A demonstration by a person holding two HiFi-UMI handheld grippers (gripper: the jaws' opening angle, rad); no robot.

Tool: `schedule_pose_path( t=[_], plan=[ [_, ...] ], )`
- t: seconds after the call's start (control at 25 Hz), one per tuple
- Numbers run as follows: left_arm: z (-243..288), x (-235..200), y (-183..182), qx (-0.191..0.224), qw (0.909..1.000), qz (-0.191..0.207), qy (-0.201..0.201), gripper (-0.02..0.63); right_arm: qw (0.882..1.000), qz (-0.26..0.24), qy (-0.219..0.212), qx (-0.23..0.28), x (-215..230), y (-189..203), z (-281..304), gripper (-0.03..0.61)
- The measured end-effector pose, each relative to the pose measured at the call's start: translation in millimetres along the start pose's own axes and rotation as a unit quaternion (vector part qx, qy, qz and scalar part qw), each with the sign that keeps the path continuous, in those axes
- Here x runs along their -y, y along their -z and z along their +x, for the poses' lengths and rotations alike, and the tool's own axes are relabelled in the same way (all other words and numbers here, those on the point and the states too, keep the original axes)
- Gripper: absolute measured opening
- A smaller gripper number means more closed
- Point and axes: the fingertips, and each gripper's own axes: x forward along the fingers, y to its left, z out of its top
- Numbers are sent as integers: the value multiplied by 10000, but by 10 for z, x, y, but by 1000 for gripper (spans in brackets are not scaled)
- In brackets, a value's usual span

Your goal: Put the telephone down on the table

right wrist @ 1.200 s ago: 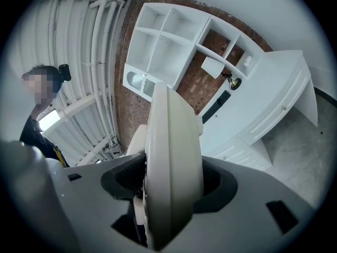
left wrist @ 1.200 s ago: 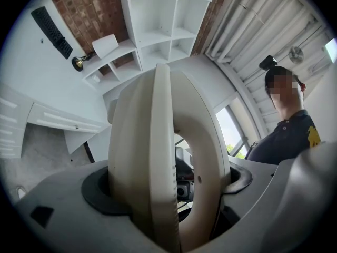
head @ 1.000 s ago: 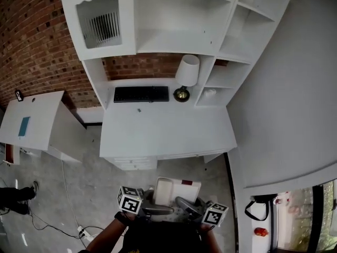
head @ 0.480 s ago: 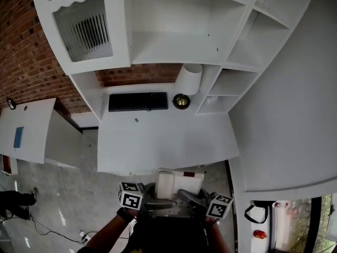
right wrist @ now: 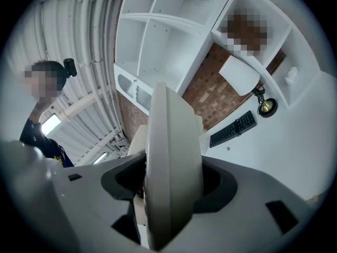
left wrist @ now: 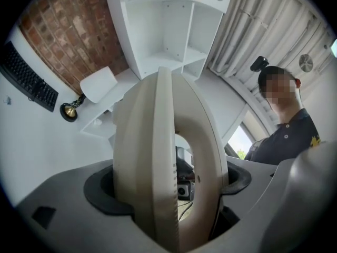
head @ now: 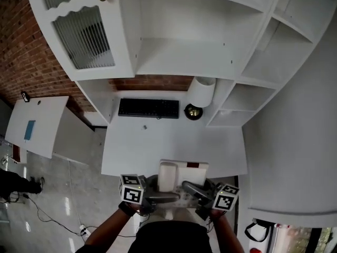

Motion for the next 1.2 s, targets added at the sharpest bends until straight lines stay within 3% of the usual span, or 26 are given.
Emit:
schedule_pose_path(
  t=[0.2,0.4,0.84,1.2],
  plan=[
    [132,-245,-332,42,9996,244,-110,466,9994,-128,-306,42,240,-339,129,249],
    [99,-595,-417,107,9995,248,-179,459,9989,-169,-421,-121,545,-400,333,247],
    [-104,-1708,-160,405,9976,-69,-555,460,9978,224,-529,-336,1568,20,782,247],
    [-114,-2601,99,430,9972,-222,-571,460,9977,351,-424,-405,2446,312,973,247]
  ],
)
